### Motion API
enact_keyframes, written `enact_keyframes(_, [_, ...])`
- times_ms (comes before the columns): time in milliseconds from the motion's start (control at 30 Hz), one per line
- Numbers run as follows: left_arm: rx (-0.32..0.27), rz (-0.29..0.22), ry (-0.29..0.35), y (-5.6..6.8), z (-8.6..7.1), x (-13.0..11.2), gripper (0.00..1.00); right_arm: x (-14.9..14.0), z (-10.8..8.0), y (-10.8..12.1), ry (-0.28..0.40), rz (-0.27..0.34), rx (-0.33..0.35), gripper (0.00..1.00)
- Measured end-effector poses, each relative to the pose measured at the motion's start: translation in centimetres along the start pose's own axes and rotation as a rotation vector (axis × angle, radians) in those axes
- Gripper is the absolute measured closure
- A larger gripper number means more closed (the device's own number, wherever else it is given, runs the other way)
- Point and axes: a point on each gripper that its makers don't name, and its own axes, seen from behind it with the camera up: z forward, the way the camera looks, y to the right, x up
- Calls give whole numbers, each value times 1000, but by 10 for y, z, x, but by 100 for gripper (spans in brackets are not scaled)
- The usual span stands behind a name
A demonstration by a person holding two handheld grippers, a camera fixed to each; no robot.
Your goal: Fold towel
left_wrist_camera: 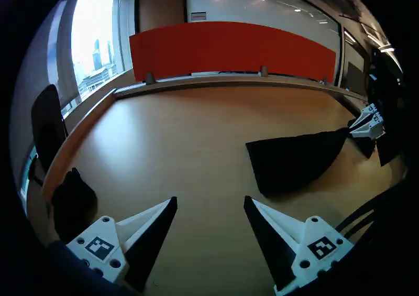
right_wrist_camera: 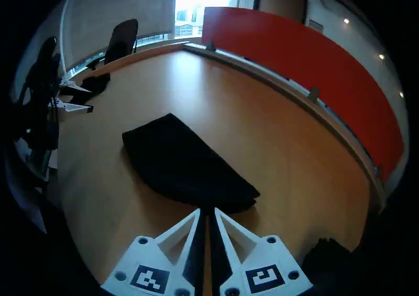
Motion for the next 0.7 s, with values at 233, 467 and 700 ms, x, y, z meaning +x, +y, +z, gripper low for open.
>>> enact_keyframes(233, [-1,-2,1,1,-2,1,6,35,2,-7,42,-59,21,96])
enact_keyframes(467, [-6,-11,2,5,-3,1,6,72,9,-21,78,-130,57,96])
enact_keyframes(700, [-11,-16,4,8,-4,3,6,97,21,-37,95,-174,95,96])
